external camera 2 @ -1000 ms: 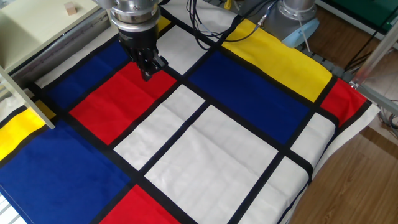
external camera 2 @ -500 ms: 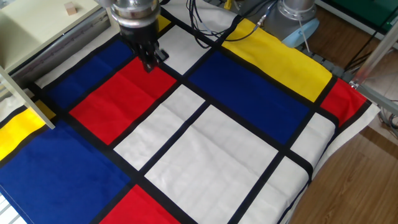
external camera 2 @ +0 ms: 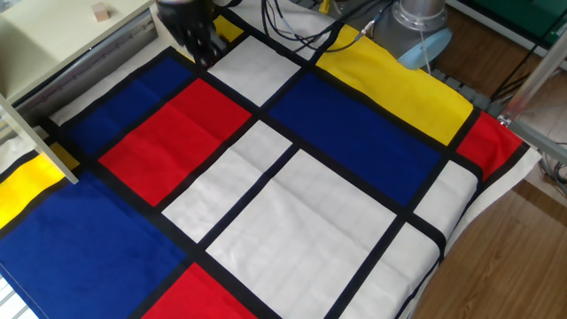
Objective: Take the object down from the shelf
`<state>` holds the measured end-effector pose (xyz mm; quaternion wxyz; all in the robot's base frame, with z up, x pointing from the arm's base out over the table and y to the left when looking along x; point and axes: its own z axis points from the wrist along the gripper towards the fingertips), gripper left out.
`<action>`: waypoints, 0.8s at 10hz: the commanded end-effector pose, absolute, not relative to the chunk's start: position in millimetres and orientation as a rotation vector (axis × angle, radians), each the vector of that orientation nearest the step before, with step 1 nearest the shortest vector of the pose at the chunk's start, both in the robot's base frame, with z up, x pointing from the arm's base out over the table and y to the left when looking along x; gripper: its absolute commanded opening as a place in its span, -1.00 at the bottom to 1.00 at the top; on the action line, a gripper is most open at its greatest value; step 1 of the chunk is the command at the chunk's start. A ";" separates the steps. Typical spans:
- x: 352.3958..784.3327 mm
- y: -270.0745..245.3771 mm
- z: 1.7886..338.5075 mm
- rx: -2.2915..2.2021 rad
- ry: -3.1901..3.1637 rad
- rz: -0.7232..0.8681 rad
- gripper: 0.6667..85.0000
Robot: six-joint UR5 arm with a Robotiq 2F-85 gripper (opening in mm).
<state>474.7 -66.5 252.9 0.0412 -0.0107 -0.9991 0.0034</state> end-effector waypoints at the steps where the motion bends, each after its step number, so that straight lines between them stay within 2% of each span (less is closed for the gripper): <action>1: 461.1 -79.7 273.0 -0.030 -3.061 -0.019 -0.87; 4: 456.7 -86.6 276.7 -0.060 -3.082 -0.035 -0.98; 6: 473.9 -46.5 280.4 -0.103 -3.129 -0.281 -0.98; 8: 478.9 -73.0 277.1 -0.240 -3.151 -0.123 -0.98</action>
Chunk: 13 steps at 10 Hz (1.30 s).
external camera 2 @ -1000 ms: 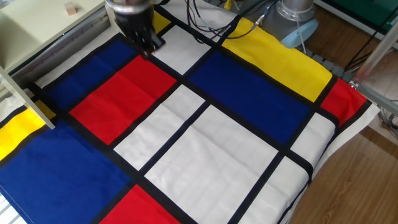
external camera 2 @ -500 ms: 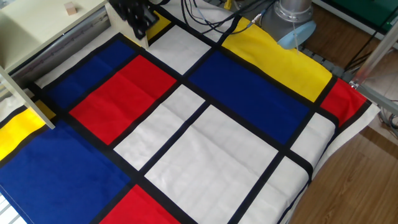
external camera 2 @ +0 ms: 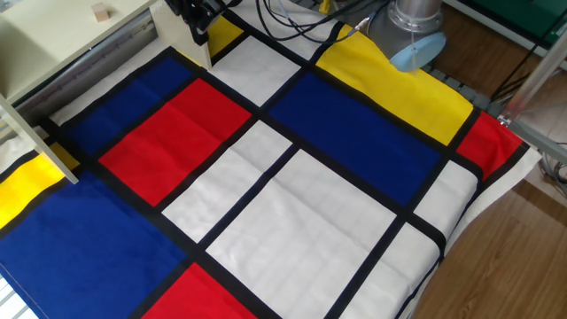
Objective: Take the object down from the shelf
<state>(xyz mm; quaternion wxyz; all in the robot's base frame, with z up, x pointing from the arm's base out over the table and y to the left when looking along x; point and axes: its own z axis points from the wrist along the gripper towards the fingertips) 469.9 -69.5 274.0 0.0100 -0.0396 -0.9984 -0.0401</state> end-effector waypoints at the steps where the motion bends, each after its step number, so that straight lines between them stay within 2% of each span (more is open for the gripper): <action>1: 478.9 -81.0 276.6 -0.268 -3.152 -0.075 -0.98; 4: 494.1 -87.4 277.2 -0.342 -3.206 -0.048 -0.98; 7: 490.9 -101.3 277.0 -0.294 -3.204 0.042 -0.98; 9: 490.3 -100.6 278.5 -0.233 -3.201 0.032 -0.97; 13: 499.3 -131.4 310.2 -0.124 -3.163 0.016 -0.89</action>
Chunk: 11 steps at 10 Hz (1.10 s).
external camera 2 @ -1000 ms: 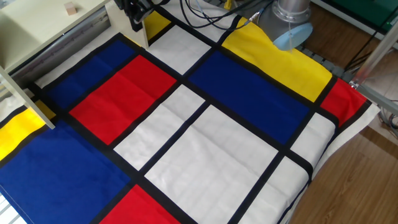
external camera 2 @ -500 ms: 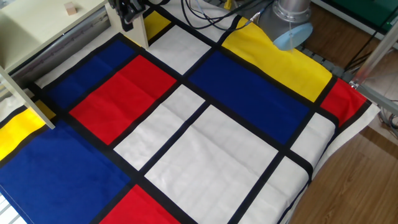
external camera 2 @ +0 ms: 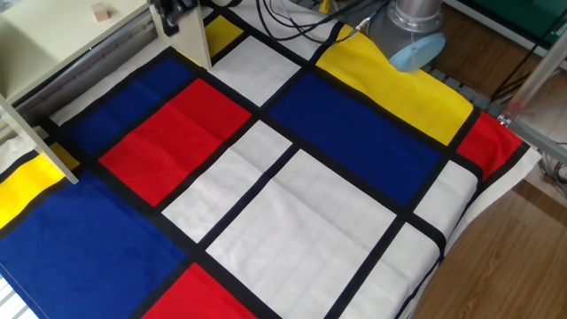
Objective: Take the object down from the shelf
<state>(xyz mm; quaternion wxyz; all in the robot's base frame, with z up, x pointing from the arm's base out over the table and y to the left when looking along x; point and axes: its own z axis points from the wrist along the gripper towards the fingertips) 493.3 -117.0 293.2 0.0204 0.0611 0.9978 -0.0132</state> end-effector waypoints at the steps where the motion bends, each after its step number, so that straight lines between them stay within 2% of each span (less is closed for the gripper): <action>1: 502.6 -140.6 315.8 0.092 3.122 -0.010 -0.87; 5: 512.8 -177.8 334.0 -0.006 3.137 0.030 -0.83; 11: 519.5 -220.7 330.8 -0.144 3.145 0.031 -0.72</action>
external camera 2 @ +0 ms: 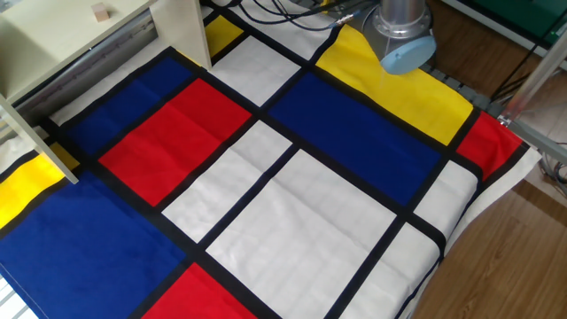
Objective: Take the object down from the shelf
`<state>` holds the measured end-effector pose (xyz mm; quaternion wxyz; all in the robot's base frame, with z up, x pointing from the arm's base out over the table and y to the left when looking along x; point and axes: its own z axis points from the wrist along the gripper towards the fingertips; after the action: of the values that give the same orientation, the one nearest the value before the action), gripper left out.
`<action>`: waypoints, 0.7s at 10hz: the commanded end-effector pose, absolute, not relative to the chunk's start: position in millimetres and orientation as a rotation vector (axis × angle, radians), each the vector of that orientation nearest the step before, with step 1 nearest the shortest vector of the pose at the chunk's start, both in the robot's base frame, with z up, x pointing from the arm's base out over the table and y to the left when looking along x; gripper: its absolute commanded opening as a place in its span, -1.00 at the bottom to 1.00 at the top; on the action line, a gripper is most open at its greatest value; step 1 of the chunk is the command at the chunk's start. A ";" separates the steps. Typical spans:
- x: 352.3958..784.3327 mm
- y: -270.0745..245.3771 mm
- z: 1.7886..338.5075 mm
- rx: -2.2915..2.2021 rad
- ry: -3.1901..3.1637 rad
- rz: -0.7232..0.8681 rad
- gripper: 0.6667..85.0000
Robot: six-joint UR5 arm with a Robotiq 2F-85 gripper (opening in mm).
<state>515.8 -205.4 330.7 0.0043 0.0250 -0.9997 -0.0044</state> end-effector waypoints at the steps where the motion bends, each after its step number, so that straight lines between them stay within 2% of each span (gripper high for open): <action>1: 519.4 -223.1 328.1 0.165 -3.131 -0.040 -0.64; 4: 520.7 -230.3 321.6 0.208 -3.132 -0.052 -0.61; 7: 523.3 -236.9 316.4 0.300 -3.128 -0.042 -0.43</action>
<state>520.2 -232.6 319.6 0.0046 0.0717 -0.9974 -0.0100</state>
